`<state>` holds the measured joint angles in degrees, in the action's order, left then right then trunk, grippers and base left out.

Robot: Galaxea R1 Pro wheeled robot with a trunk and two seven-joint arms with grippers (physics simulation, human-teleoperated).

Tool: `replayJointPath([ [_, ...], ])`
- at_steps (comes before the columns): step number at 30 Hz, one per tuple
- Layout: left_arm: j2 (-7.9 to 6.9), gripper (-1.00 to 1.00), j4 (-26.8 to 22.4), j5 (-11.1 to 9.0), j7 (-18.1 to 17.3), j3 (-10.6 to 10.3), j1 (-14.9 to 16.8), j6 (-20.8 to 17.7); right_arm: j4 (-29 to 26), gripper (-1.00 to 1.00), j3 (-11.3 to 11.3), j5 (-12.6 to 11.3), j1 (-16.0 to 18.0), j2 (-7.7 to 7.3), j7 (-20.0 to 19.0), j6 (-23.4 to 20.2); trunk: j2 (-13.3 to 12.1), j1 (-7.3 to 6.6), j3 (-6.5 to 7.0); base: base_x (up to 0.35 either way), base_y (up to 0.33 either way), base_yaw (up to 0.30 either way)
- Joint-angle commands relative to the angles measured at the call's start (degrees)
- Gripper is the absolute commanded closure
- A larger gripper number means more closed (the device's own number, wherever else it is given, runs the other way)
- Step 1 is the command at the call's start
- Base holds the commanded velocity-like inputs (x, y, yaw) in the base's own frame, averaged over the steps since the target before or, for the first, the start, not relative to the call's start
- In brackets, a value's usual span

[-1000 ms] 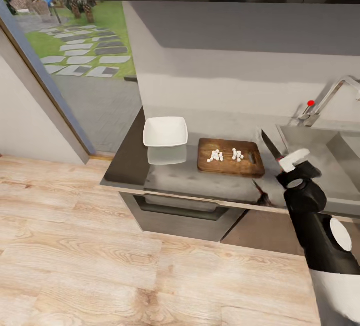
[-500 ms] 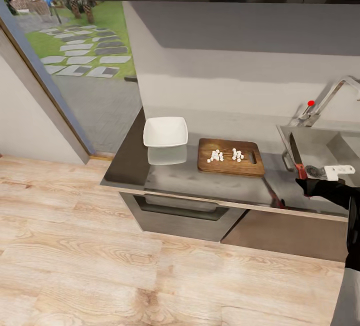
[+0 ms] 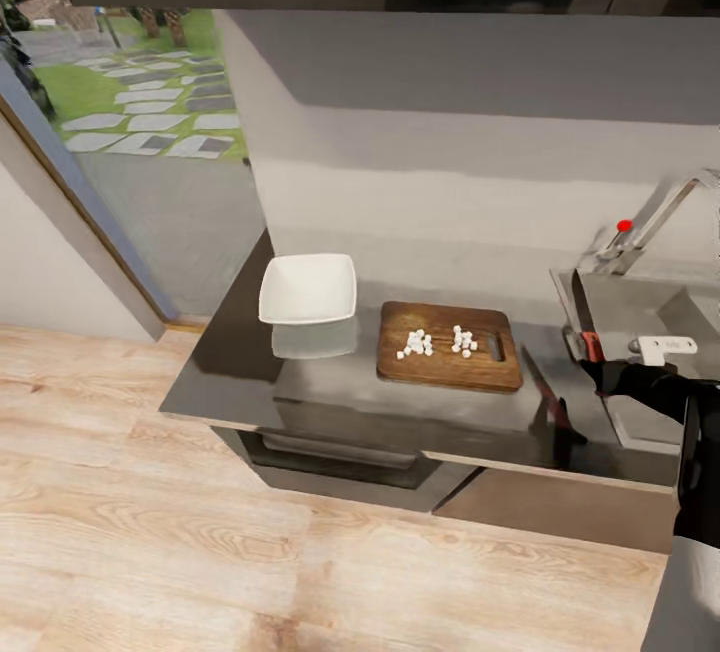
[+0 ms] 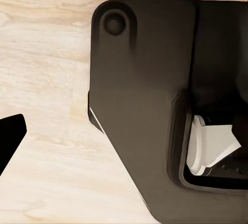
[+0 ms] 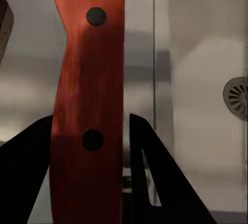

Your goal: In the kitchen, take the Vidalia onion out of the sink, dice it on the chopping board with the paring knife, put the diced onion into the bowl on the countertop, then place both the paring knife and the chopping board into the sink.

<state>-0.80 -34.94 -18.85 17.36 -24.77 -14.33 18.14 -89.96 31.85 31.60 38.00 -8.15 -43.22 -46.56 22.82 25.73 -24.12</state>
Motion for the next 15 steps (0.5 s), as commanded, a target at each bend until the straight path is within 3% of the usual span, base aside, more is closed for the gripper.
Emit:
replayJointPath([
  [1, -0.08, -1.00, -0.12, -0.49, 0.49, -0.45, 0.00, 0.18, -0.04, 1.00, 0.05, 0.56, 0.06, 0.03, -0.58, -0.11, 0.10, 0.05, -0.08, 0.097, -0.278, 0.000],
  [15, -0.17, -1.00, -0.12, -0.49, 0.54, -0.37, 0.00, 0.14, 2.47, 1.00, -0.01, 0.65, -0.03, 0.06, 2.97, -0.23, 0.10, 0.05, -0.08, 0.034, -0.303, 0.000],
])
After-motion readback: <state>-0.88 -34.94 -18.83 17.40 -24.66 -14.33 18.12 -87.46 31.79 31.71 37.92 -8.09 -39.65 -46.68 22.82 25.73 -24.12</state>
